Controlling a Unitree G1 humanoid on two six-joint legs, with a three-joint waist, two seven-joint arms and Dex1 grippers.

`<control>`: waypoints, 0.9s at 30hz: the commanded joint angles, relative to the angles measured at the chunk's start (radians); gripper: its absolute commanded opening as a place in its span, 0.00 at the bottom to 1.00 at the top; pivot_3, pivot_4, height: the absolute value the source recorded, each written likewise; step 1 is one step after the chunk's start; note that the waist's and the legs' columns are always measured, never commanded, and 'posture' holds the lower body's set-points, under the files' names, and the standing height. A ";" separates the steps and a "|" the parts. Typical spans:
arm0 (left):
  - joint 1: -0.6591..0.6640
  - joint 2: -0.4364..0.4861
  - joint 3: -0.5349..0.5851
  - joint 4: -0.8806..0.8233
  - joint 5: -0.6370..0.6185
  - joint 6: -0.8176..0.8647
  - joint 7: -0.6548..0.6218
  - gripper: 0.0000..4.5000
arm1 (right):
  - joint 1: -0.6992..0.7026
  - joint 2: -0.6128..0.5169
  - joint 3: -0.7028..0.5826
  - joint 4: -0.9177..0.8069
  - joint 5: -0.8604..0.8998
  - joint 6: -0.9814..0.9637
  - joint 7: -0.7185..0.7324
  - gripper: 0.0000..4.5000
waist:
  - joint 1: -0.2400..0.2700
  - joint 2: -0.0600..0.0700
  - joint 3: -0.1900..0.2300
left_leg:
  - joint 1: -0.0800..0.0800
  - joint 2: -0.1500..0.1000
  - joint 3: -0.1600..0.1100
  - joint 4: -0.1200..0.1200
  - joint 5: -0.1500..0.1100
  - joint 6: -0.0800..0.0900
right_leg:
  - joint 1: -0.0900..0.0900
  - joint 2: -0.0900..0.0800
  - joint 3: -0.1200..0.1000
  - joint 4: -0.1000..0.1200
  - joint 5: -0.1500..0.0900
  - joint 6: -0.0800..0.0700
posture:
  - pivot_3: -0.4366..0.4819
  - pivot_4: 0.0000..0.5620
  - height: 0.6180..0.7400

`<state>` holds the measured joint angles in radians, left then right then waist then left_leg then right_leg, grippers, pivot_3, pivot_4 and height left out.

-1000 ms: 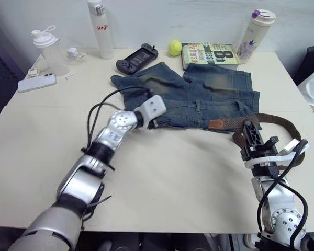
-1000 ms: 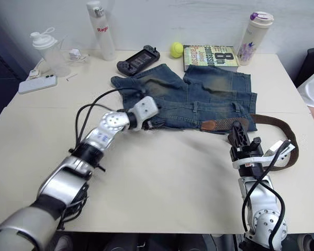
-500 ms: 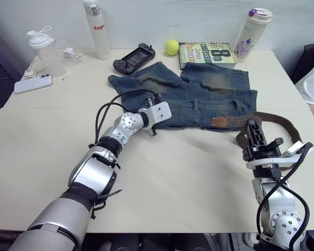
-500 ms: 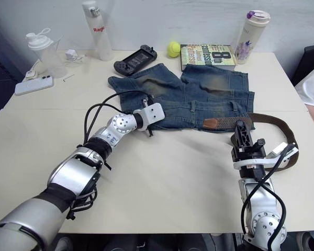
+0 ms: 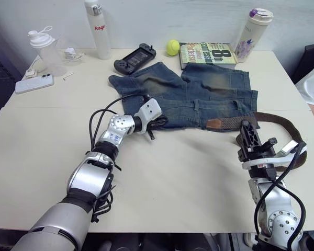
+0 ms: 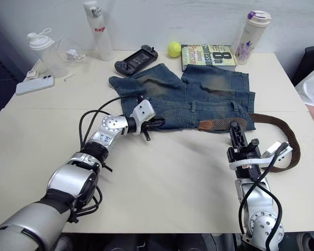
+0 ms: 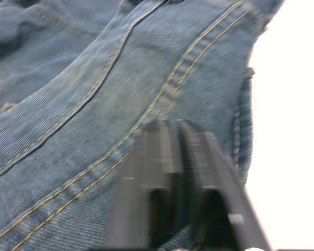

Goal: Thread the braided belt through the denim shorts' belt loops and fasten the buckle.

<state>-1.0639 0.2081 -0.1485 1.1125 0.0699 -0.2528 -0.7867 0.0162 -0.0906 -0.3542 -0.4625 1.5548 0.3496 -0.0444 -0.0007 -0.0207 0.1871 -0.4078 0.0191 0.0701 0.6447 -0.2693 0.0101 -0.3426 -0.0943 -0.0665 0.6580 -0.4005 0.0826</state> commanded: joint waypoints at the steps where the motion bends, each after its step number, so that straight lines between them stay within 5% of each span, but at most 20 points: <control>1: -0.002 0.006 -0.038 -0.009 0.053 -0.024 0.007 0.53 | -0.010 0.012 0.005 -0.036 -0.009 -0.017 0.004 0.00 | 0.000 0.000 0.000 | 0.000 0.000 0.000 0.000 0.000 0.000 | 0.000 0.000 0.000 0.000 0.000 0.000 | 0.48 0.27 1.00; 5: -0.021 0.009 -0.088 0.045 0.142 -0.044 0.113 0.96 | -0.020 0.026 0.014 -0.037 -0.024 -0.026 0.000 0.00 | 0.000 0.000 0.000 | 0.000 0.000 0.000 0.000 0.000 0.000 | 0.000 0.000 0.000 0.000 0.000 0.000 | 0.48 0.27 1.00; 9: -0.054 0.004 -0.107 0.090 0.190 -0.040 0.224 0.99 | -0.018 0.036 0.025 -0.055 -0.031 -0.034 -0.006 0.00 | 0.001 0.000 0.000 | 0.001 0.000 -0.001 0.001 0.000 0.000 | 0.002 0.000 0.000 0.001 0.000 0.000 | 0.48 0.27 1.00; 12: -0.068 0.006 -0.120 0.105 0.214 -0.053 0.262 0.80 | -0.017 0.036 0.032 -0.062 -0.034 -0.040 -0.011 0.00 | 0.000 0.000 0.000 | 0.001 0.000 -0.001 0.002 0.000 0.001 | 0.002 -0.001 0.000 0.001 0.000 0.000 | 0.48 0.27 1.00; 20: -0.045 0.020 -0.112 0.110 0.213 -0.060 0.186 0.01 | -0.033 0.034 0.044 -0.060 -0.049 -0.042 -0.021 0.00 | -0.004 0.000 0.000 | 0.001 0.000 -0.001 0.001 0.001 0.000 | 0.001 0.000 0.000 0.002 0.000 0.000 | 0.48 0.27 1.00; 24: 0.034 0.052 -0.066 0.027 0.133 -0.095 0.025 0.01 | -0.040 0.035 0.052 -0.062 -0.059 -0.039 -0.028 0.00 | -0.008 0.001 0.000 | 0.001 0.000 -0.001 0.000 0.001 0.000 | 0.001 0.000 0.000 0.002 0.000 0.000 | 0.48 0.27 1.00; 27: 0.231 0.155 -0.030 -0.276 0.017 -0.055 -0.155 0.01 | -0.034 0.026 0.031 -0.081 -0.059 -0.053 -0.033 0.00 | -0.020 0.001 -0.001 | 0.002 0.001 -0.001 0.000 0.001 0.000 | 0.000 0.001 0.000 0.002 0.000 0.000 | 0.48 0.27 1.00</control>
<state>-0.9457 0.3089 -0.1830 0.9873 0.1419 -0.3489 -0.8172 -0.0165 -0.0592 -0.3009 -0.4787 1.4938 0.3202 -0.0804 -0.0210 -0.0200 0.1865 -0.4062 0.0201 0.0685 0.6442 -0.2685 0.0096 -0.3422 -0.0936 -0.0666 0.6600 -0.4005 0.0825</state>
